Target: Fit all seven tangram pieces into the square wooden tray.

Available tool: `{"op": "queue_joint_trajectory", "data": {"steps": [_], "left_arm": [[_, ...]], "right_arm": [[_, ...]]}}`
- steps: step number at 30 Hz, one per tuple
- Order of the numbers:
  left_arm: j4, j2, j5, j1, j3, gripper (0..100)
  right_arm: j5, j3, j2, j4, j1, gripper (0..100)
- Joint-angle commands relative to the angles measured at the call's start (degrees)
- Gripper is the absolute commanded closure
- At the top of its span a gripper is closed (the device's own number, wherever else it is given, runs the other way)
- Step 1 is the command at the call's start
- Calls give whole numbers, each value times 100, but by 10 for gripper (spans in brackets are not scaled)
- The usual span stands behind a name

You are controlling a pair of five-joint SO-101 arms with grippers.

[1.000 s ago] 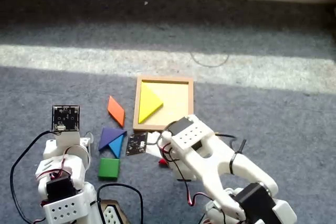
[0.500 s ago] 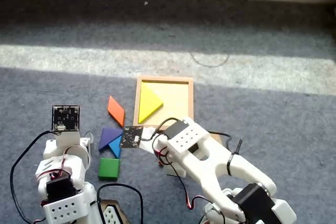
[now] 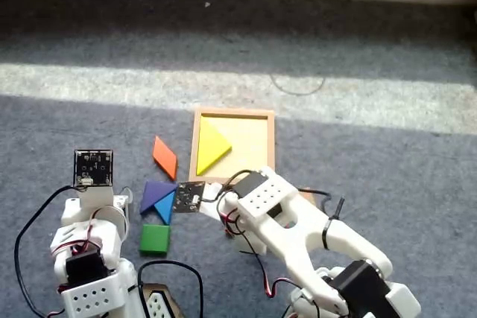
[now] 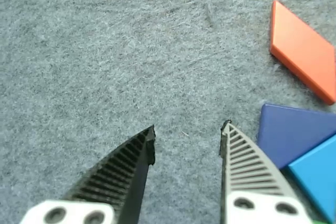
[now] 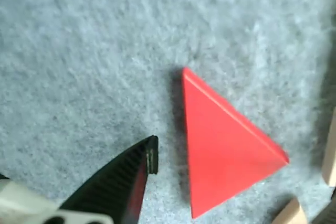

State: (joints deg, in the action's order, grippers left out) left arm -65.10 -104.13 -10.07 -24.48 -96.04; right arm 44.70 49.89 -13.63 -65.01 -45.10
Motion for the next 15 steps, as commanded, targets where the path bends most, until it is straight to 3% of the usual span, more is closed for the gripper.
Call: {"op": "queue_joint_trajectory", "data": {"steps": [1,7,13,15], "left_arm": [[176,-40,26,-22,-40,786],[176,-40,26,-22,-40,786],[167,-40,26,-22,-40,786],[167,-40,26,-22,-40,786]], "right_arm": [[-35,-13,-101,-101,-22,523],[-26,180,-101,-31,-57,531],[-53,207,-101,286,-31,693],[-62,207,-101,286,-31,698]]}}
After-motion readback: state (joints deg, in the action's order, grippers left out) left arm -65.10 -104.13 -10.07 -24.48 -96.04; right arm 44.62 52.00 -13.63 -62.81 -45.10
